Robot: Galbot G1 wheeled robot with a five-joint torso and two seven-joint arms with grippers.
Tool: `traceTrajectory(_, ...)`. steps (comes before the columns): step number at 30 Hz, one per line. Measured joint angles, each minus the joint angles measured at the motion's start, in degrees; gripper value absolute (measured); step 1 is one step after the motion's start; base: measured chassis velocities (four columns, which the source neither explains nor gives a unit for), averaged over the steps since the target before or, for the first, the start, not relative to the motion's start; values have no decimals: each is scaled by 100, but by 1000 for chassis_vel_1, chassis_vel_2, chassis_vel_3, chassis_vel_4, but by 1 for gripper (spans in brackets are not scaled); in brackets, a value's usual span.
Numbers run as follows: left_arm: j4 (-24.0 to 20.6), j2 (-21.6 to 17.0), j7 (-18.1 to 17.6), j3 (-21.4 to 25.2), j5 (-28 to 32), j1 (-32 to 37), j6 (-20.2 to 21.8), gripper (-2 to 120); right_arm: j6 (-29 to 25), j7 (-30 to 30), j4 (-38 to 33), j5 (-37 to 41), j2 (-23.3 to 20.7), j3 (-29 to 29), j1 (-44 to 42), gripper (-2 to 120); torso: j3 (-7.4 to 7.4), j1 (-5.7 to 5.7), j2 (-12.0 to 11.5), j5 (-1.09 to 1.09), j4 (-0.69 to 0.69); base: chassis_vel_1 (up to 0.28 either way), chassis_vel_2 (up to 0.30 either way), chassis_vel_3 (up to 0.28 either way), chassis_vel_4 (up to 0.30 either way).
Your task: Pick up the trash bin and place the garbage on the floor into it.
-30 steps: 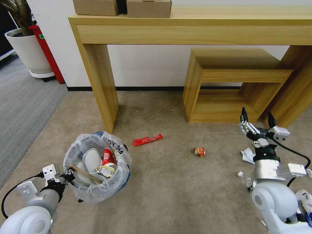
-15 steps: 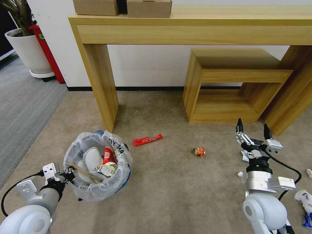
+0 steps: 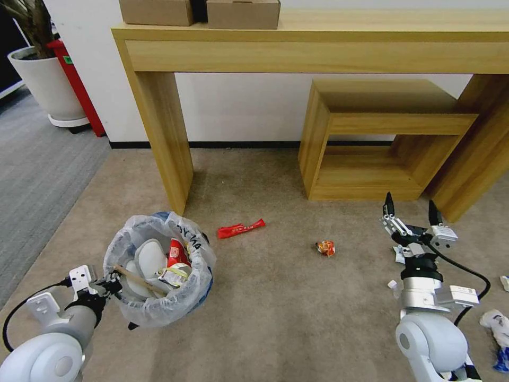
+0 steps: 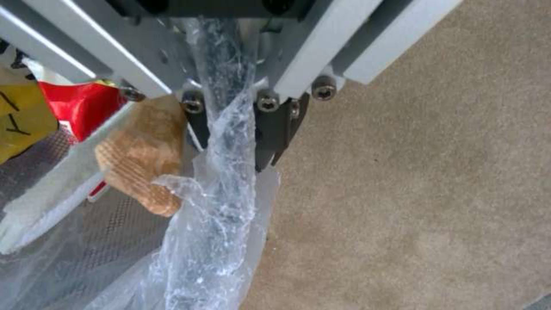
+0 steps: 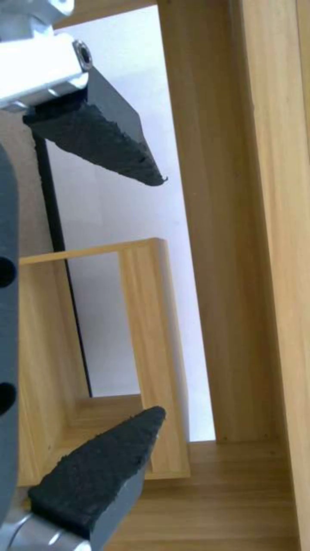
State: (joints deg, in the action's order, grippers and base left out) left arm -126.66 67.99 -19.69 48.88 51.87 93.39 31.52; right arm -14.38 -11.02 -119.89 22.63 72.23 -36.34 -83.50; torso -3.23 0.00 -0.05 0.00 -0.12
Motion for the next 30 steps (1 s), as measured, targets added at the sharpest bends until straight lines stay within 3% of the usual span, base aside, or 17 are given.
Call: traceTrajectory(30,50,-21,-11,41,8,15,12,1,56,16,124,-55,-20,187,159,99,0,0,0,0,-1,-74,74,76,-76)
